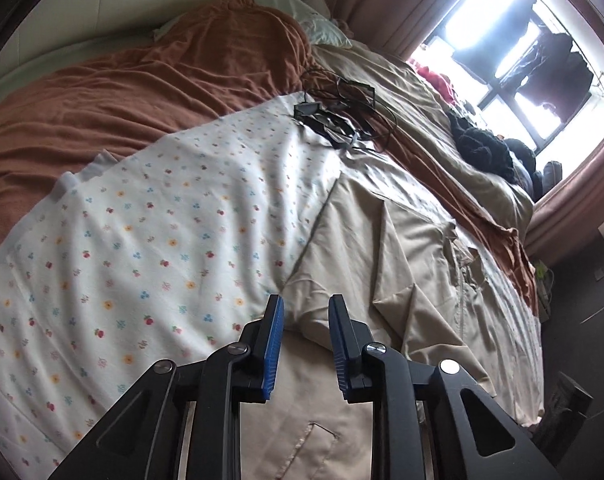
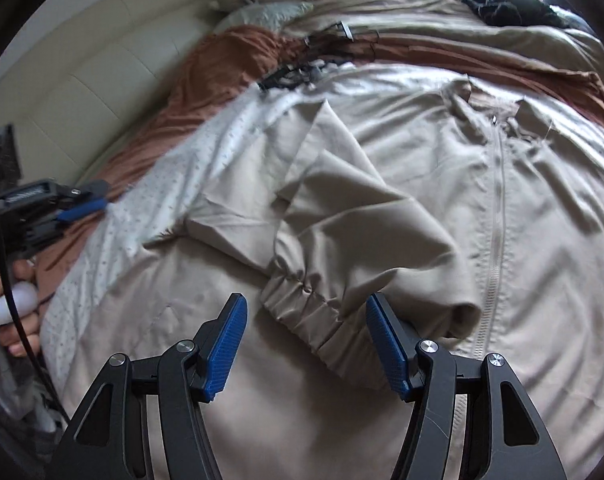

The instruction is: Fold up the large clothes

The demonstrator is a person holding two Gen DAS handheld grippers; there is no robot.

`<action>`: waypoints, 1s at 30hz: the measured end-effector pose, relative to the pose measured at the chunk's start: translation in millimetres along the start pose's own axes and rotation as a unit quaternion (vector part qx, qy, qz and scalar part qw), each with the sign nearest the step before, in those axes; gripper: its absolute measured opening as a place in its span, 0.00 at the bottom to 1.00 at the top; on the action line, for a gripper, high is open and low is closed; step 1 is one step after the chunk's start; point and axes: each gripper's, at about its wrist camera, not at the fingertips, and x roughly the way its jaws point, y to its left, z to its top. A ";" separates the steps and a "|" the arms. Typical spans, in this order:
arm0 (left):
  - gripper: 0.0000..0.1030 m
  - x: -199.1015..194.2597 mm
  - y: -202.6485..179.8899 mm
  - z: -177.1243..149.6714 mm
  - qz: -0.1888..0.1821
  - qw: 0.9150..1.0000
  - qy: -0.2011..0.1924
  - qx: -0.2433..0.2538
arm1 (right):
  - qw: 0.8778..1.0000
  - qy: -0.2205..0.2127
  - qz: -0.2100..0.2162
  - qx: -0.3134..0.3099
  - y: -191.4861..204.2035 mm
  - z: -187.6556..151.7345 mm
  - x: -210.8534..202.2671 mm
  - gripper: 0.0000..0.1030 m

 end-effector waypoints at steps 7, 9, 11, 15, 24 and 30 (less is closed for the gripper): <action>0.24 1.5 14.5 1.8 0.003 1.000 0.006 -0.029 | 0.998 0.057 -0.037 -0.009 2.8 -5.5 44.9 0.73; 0.24 2.7 19.6 2.2 -0.004 0.999 0.009 -0.044 | 0.997 0.058 -0.048 -0.022 7.1 -8.6 47.6 0.75; 0.24 3.3 20.8 2.2 -0.010 0.999 0.010 -0.052 | 0.996 0.060 -0.067 -0.027 9.1 -9.3 52.5 0.74; 0.24 3.9 24.4 1.4 -0.019 0.998 0.015 -0.061 | 0.995 0.055 -0.083 0.001 0.8 -6.2 52.7 0.44; 0.24 8.0 24.1 0.5 -0.026 0.997 0.025 -0.066 | 0.998 -0.019 -0.049 0.029 -21.7 17.7 -27.0 0.06; 0.24 9.1 15.6 -2.3 -0.023 0.998 0.026 -0.051 | 0.991 -0.078 -0.065 0.086 -75.4 26.6 -88.6 0.06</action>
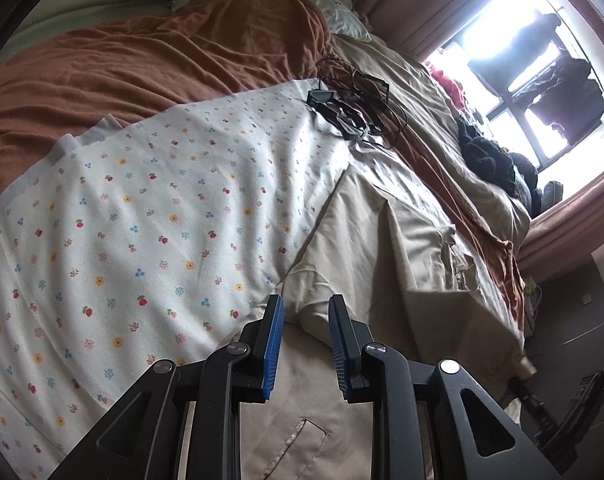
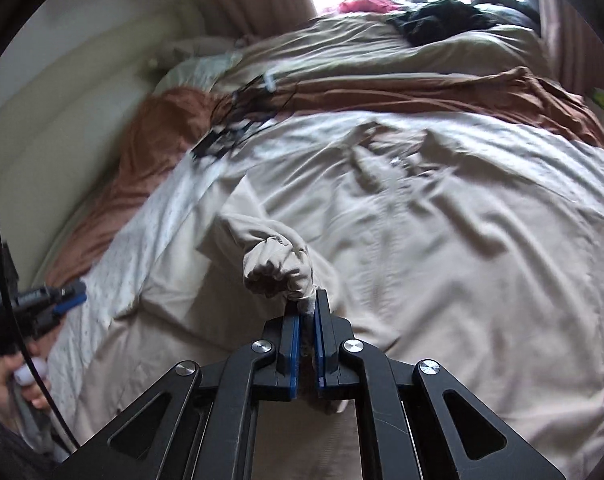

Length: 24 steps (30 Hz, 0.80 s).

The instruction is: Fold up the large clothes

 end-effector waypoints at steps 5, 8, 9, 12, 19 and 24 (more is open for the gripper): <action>0.24 4.6 -4.5 -2.8 0.011 1.000 0.005 0.009 | 0.998 -0.003 -0.026 0.056 -49.0 8.1 -7.6 0.07; 0.24 7.0 -5.8 -3.8 0.020 1.000 0.007 0.017 | 0.994 0.009 -0.048 0.094 -77.0 3.7 -6.0 0.37; 0.24 7.2 -6.0 -4.5 0.023 1.000 0.008 0.019 | 0.993 0.011 -0.045 0.111 -87.0 0.3 -6.1 0.58; 0.24 10.4 -5.9 -5.4 0.033 0.999 0.012 0.022 | 0.989 -0.001 -0.034 0.142 -107.2 -16.4 -11.5 0.62; 0.24 28.1 -12.1 -14.0 0.072 0.995 0.028 0.057 | 0.982 0.040 0.001 0.185 -131.5 -43.3 19.6 0.62; 0.24 51.3 -17.7 -25.7 0.110 0.987 0.057 0.100 | 0.977 0.059 0.020 0.205 -138.1 -51.3 43.1 0.62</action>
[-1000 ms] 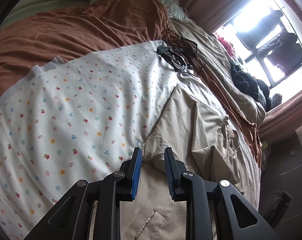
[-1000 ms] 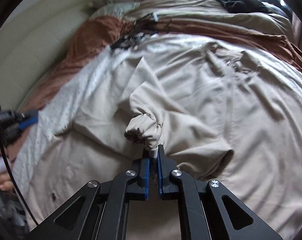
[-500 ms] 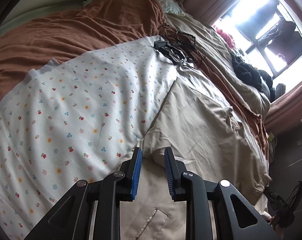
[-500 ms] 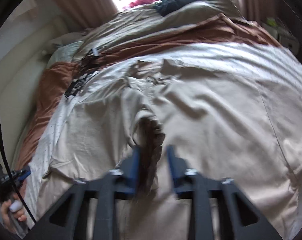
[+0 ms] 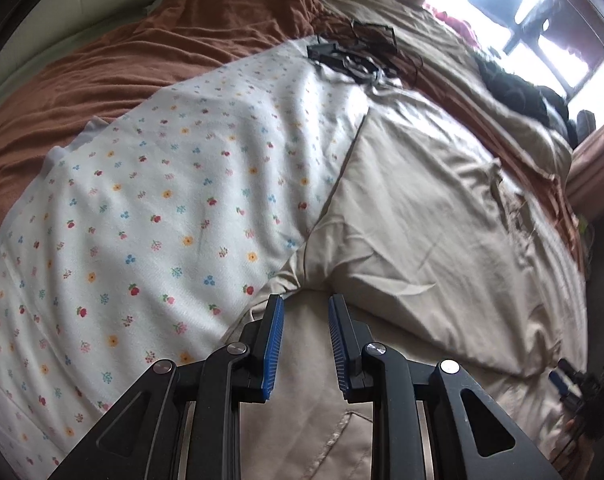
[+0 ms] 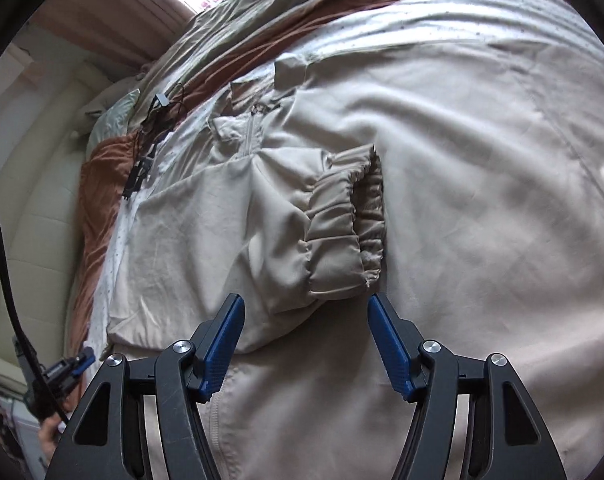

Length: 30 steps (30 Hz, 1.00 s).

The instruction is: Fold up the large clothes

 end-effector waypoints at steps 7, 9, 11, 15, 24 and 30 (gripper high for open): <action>0.24 35.1 -0.6 -7.8 0.058 0.997 0.036 0.040 | 1.000 0.001 -0.003 0.018 -13.0 7.5 23.9 0.38; 0.24 36.5 2.0 -5.6 0.058 0.997 0.031 0.037 | 1.000 -0.001 0.007 0.013 -12.5 9.1 27.0 0.25; 0.24 36.3 2.2 -4.0 0.061 0.997 0.029 0.033 | 1.000 0.002 0.009 0.006 -11.6 9.7 28.6 0.22; 0.21 37.5 -1.6 -3.4 0.078 0.995 0.023 0.049 | 1.000 0.006 0.021 -0.016 -1.1 10.3 32.7 0.18; 0.16 9.2 23.1 9.6 0.024 0.998 -0.014 -0.048 | 0.999 0.019 0.026 -0.002 -1.2 15.4 23.4 0.51; 0.40 -3.6 -0.7 12.2 0.003 0.999 -0.046 -0.017 | 0.999 -0.027 0.038 0.018 -9.7 23.2 3.0 0.61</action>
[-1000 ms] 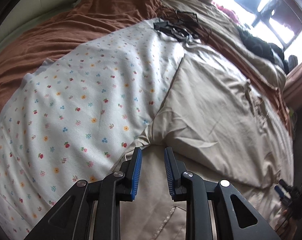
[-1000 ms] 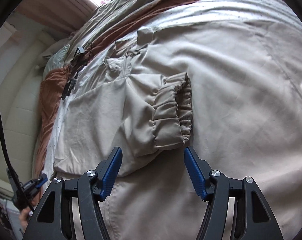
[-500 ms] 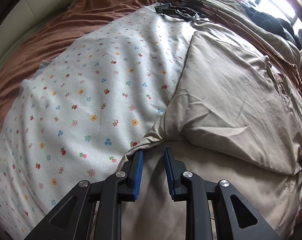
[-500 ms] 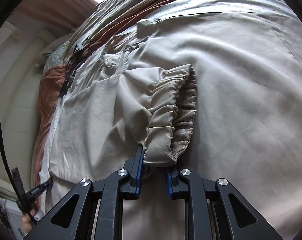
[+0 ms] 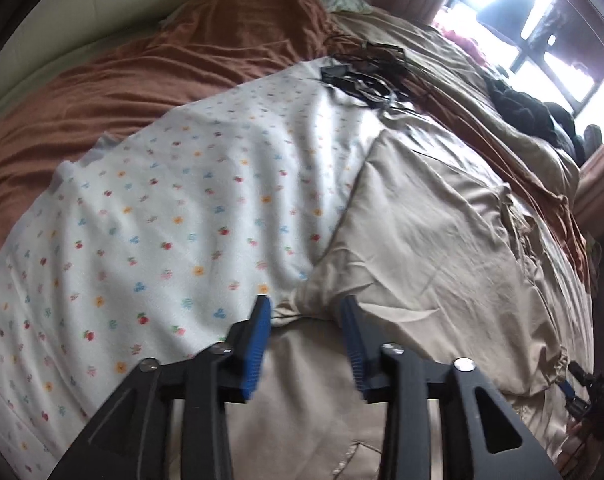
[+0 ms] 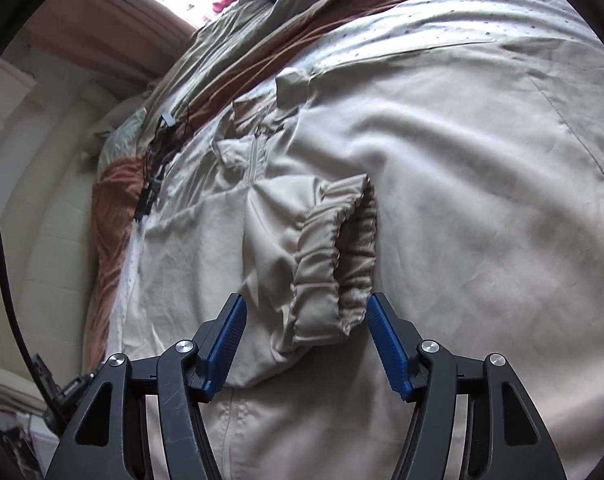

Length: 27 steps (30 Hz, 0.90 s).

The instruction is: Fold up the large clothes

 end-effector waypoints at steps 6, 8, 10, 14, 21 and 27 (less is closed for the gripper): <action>0.40 14.7 -24.4 -10.3 0.002 0.999 0.015 0.045 | 0.999 0.016 -0.046 0.003 -14.6 -2.7 21.8 0.21; 0.40 18.5 -30.9 -13.2 0.019 0.997 0.016 0.067 | 0.999 0.013 -0.048 -0.003 -17.8 -2.7 23.8 0.18; 0.40 26.8 -30.4 -16.9 0.040 0.996 0.027 0.079 | 0.998 0.004 -0.060 -0.012 -16.8 0.2 19.8 0.18; 0.40 39.8 -17.4 -18.5 0.047 0.996 0.048 0.064 | 0.997 -0.009 -0.074 -0.006 -21.6 6.2 4.3 0.19; 0.51 7.1 -18.9 -7.2 0.014 0.999 0.014 0.038 | 0.994 -0.071 -0.083 0.024 -39.9 8.1 -69.2 0.52; 0.84 -14.8 -45.4 -7.5 -0.013 0.998 -0.023 0.057 | 0.983 -0.139 -0.107 0.062 -72.9 13.5 -141.8 0.52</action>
